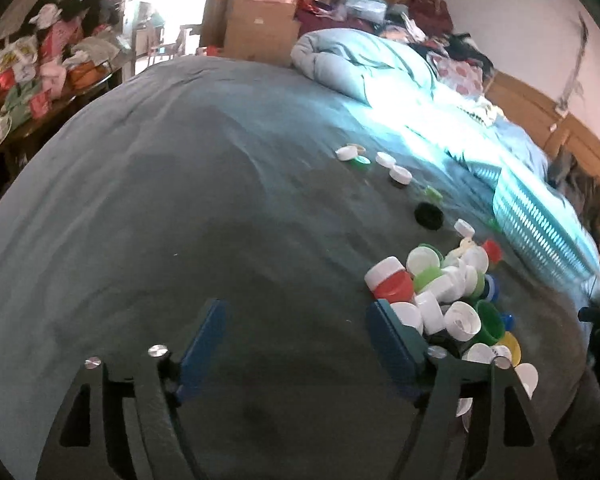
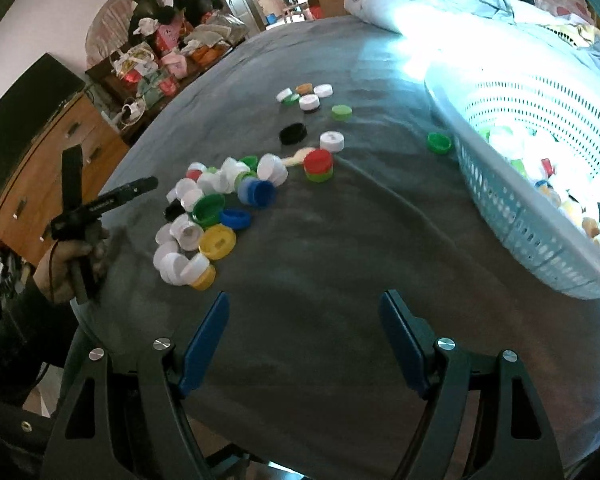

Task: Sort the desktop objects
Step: 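Return both grippers to the cap pile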

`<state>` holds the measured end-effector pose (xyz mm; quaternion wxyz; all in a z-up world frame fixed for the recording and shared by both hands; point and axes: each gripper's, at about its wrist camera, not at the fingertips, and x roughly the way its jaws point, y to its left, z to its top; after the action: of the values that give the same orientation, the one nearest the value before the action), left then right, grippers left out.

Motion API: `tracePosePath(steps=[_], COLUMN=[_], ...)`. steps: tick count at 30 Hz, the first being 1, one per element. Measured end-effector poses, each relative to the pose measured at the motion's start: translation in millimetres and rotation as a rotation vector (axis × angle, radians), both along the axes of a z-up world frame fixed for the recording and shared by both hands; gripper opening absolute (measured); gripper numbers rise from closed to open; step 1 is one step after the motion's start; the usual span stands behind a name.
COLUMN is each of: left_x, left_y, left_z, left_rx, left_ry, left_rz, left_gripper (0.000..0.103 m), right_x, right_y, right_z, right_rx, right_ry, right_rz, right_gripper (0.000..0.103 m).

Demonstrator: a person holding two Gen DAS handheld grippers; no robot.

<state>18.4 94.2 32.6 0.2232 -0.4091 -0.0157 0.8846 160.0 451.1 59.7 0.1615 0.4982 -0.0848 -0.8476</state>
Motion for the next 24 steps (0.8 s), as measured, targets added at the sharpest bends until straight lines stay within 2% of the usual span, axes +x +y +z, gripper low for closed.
tracePosePath(steps=[5,7,8,9,10,11,12,14,15,18,20,24], left_x=[-22,-33,-40,-43,-45,-47,-50,-49,-46,-35,-29,-26], left_y=[24,37,46,54,54,44,27,-2,-12,-29,-32,-12], left_z=[12,9,2,-5,-6,-2,-1,-4,-7,-13,-14,-9], left_rx=[0.027,0.07,0.02,-0.108,-0.161,-0.115,-0.053,0.006,0.023,0.044,0.062,0.033], left_ry=[0.009,-0.037,-0.069,-0.065,-0.045,-0.022,-0.035,-0.049,-0.059,-0.078,-0.081,-0.066], left_rz=[-0.062,-0.107,-0.12,-0.094,-0.059,0.004,0.093,0.211,0.236,0.267,0.255,0.157], left_gripper=[0.083,0.09,0.091,0.089,0.092,0.092,0.091,0.091,0.091,0.091,0.091,0.091], right_x=[2,3,2,3,3,3,3,4,4,3,3,3], right_y=[-1,-3,-4,-4,-3,-1,0,3,4,7,6,0], right_z=[-12,-15,-15,-15,-13,-11,-10,-11,-12,-19,-23,-31], right_rx=[-0.004,0.002,0.004,0.004,0.003,0.003,0.005,0.004,0.004,-0.007,-0.014,-0.018], right_ry=[-0.044,-0.053,-0.053,-0.052,-0.049,-0.04,-0.035,-0.033,-0.037,-0.05,-0.057,-0.073], right_rz=[-0.004,0.004,0.003,0.002,-0.001,-0.005,-0.007,-0.012,-0.013,-0.02,-0.022,-0.008], right_gripper=[0.073,0.073,0.073,0.073,0.073,0.073,0.073,0.073,0.073,0.073,0.073,0.073])
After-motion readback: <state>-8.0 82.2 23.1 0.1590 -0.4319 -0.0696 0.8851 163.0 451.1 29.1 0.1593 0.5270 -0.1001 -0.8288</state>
